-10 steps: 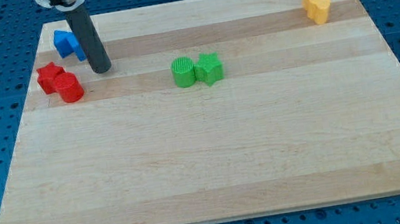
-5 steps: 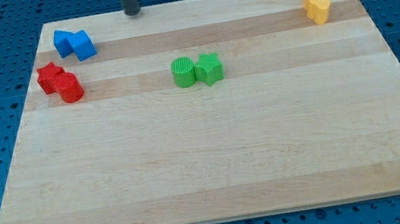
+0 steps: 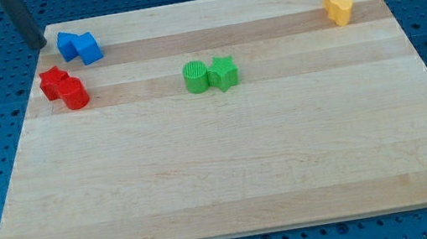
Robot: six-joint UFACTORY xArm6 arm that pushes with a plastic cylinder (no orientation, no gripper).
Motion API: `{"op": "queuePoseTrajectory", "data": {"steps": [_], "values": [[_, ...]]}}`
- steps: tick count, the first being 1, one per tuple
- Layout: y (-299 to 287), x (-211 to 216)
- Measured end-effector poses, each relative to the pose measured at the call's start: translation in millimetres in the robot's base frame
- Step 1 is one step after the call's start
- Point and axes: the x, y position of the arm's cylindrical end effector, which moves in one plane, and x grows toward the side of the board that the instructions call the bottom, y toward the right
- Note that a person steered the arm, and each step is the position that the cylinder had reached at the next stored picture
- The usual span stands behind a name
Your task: Move the red star along with the red circle right and down a bit
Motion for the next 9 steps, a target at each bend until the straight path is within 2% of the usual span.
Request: {"op": "queuePoseTrajectory", "data": {"steps": [1,3,4,6,9], "values": [[0.0,1.8],[0.0,56.5],[10.9,57.8],[42.0,92.8],[51.1,108.0]]}}
